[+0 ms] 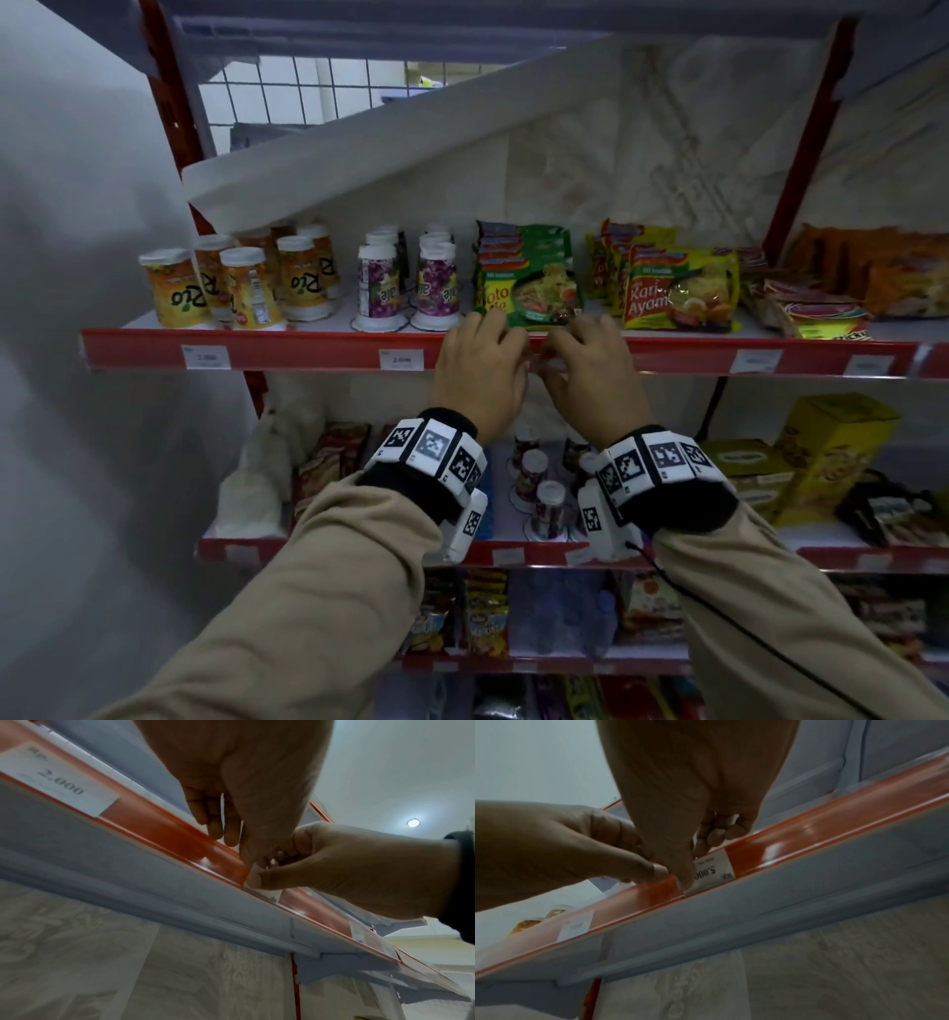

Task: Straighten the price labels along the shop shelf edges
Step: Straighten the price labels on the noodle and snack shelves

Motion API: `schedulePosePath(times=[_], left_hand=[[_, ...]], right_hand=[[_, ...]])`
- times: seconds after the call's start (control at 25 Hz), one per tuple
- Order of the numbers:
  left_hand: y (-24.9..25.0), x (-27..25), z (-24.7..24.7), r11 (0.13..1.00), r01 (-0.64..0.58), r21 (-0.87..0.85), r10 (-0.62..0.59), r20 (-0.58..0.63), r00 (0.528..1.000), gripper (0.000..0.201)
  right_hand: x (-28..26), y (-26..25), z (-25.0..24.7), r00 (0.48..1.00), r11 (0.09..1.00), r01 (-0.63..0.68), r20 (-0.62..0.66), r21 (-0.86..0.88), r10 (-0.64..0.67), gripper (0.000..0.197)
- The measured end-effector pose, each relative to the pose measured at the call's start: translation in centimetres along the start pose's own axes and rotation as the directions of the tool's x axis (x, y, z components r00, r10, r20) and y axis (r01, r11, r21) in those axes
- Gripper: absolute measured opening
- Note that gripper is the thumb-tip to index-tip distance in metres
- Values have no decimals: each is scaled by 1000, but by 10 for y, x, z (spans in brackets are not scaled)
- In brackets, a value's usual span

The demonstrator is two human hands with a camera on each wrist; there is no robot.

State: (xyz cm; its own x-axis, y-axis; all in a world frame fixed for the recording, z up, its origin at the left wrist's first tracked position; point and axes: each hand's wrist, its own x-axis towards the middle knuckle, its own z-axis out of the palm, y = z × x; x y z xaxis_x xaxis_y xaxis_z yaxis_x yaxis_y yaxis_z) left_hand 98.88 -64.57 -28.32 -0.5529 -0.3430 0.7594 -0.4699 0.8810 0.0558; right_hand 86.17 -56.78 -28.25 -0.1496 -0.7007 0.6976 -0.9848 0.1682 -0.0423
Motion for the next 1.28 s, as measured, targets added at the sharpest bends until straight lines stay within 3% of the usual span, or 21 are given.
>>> schedulePosePath(times=[0.08,0.16,0.32,0.52,0.6,0.76,0.88,1.04,1.28], left_hand=[[0,0,2,1000,16,-20,-17,-11,1000,14],[-1,-1,4,998,37,-49,-38,-25,999,13],[1,-2,10,980,132,-150,-142,-57,988,23],[7,-1,14,970,164,-178,-190,-135,972,32],[8,-1,16,964,183,-191,-213,-155,965,26],[9,-2,19,965,204,-165,-229,-146,962,24],[9,-3,18,968,218,-123,-232,-116,966,23],[10,-3,16,972,207,-108,-218,-104,970,22],[6,-1,17,984,152,-90,-163,-125,979,13]], right_hand=[[4,1,-3,1000,998,-21,22,65,19,15],[8,7,-8,999,971,-49,24,236,44,8],[9,17,-20,976,734,-162,-1,660,217,8],[5,12,-19,964,559,-152,-3,815,266,24],[2,12,-16,970,588,-156,11,794,243,21],[2,22,-14,983,810,-99,-69,578,169,11],[7,32,-15,974,826,-97,-116,556,193,9],[8,34,-9,993,916,-75,-56,394,105,7],[9,36,-8,994,938,-83,-34,337,101,10]])
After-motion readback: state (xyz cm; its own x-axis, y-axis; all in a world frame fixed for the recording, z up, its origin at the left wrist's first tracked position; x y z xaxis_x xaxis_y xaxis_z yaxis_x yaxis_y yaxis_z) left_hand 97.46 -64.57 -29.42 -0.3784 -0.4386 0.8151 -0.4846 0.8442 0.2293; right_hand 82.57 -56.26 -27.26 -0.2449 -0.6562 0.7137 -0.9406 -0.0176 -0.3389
